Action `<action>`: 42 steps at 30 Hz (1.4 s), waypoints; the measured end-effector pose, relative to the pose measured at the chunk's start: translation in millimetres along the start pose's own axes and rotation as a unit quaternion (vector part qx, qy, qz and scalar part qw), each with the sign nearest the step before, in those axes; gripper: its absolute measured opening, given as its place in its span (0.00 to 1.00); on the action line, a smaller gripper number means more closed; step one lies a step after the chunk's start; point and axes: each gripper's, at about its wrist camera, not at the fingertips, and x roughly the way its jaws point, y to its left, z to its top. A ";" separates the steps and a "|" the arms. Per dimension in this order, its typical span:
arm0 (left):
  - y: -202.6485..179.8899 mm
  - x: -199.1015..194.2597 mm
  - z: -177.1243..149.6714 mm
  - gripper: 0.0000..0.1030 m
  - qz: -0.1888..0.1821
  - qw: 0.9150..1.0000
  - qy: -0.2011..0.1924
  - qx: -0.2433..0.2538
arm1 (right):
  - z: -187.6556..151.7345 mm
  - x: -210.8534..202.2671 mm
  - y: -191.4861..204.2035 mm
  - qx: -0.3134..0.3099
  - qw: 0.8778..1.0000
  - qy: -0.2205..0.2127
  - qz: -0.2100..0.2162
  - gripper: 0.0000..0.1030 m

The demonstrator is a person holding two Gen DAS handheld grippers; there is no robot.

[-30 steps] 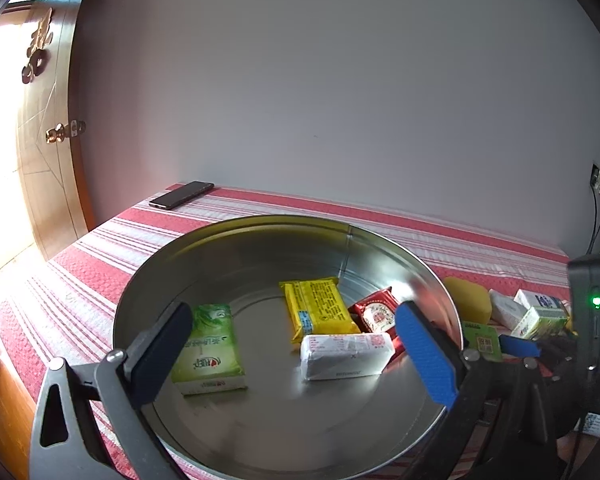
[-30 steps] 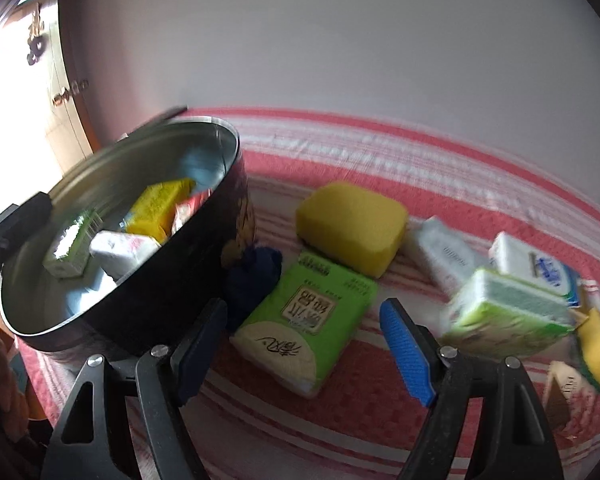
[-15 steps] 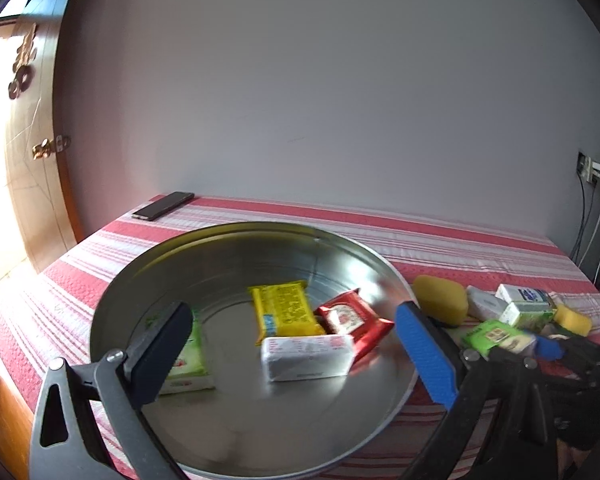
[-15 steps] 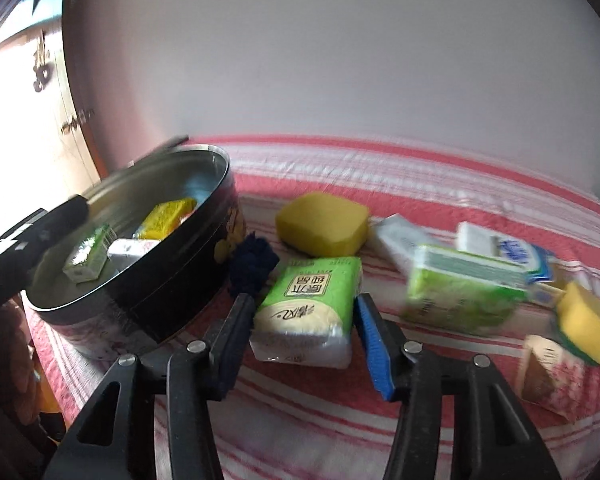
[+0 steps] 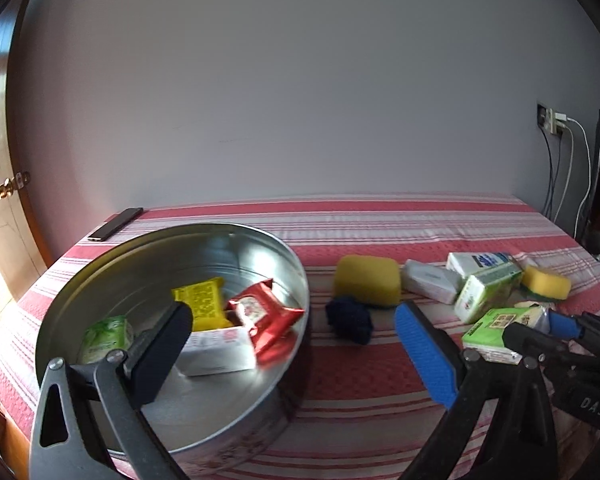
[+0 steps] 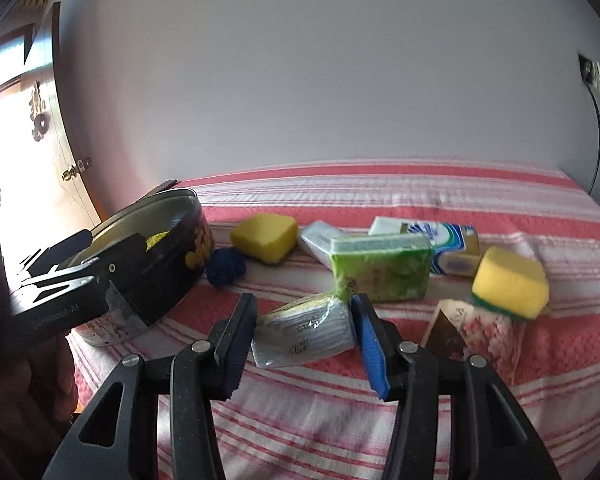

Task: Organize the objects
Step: 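Move both tools back toward the remaining items beside the basin, then grasp a white wrapped soap bar with the right tool while the left grasps a green tissue pack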

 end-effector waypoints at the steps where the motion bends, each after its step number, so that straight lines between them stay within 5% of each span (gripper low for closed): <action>1: -1.7 0.7 0.5 1.00 -0.001 1.000 0.000 0.001 | -1.3 -4.4 -3.4 0.006 1.000 -0.009 0.008 0.50; 4: -13.1 5.4 3.6 1.00 -0.011 1.000 -0.001 0.008 | 2.2 -26.4 -10.3 0.021 0.998 -0.058 0.021 0.49; 10: -53.7 13.7 9.0 1.00 -0.057 0.998 -0.009 0.039 | 7.1 -61.6 -32.0 0.033 0.988 -0.144 -0.039 0.49; 20: -113.5 50.4 15.3 1.00 -0.108 0.989 0.038 0.090 | -3.3 -57.7 -78.9 0.090 0.981 -0.143 -0.094 0.49; 42: -177.6 66.7 14.8 1.00 -0.095 0.988 0.069 0.103 | -11.8 -72.6 -97.3 0.126 0.969 -0.179 -0.118 0.49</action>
